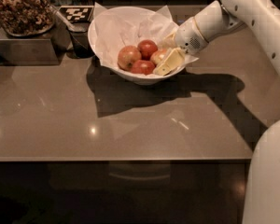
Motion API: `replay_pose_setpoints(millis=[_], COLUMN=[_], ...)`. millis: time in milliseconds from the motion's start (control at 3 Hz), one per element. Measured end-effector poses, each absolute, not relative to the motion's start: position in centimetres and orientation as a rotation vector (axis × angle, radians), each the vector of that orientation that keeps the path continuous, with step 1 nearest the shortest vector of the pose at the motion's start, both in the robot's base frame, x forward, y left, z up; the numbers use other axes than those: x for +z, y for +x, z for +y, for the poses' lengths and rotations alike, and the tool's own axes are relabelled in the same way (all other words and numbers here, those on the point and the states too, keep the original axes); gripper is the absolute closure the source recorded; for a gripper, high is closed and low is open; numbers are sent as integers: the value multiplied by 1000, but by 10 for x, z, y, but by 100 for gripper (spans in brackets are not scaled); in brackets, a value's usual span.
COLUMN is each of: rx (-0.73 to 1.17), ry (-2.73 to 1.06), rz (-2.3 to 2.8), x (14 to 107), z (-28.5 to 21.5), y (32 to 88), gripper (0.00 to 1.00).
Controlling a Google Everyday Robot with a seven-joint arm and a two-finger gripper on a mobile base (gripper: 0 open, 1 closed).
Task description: Pick apple from white bowl
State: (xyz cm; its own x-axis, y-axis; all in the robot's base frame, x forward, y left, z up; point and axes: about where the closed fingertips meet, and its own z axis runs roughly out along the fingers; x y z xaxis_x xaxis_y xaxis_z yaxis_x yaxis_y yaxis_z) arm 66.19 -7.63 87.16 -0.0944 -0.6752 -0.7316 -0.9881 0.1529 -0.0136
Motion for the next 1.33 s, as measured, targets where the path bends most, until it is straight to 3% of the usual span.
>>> replay_pose_setpoints(millis=[1000,1333], rx=[648,693], ry=[-1586,-1550], rz=[1846,1784], x=[862,886], z=[-69,-74], y=[665,659], gripper=[95,100])
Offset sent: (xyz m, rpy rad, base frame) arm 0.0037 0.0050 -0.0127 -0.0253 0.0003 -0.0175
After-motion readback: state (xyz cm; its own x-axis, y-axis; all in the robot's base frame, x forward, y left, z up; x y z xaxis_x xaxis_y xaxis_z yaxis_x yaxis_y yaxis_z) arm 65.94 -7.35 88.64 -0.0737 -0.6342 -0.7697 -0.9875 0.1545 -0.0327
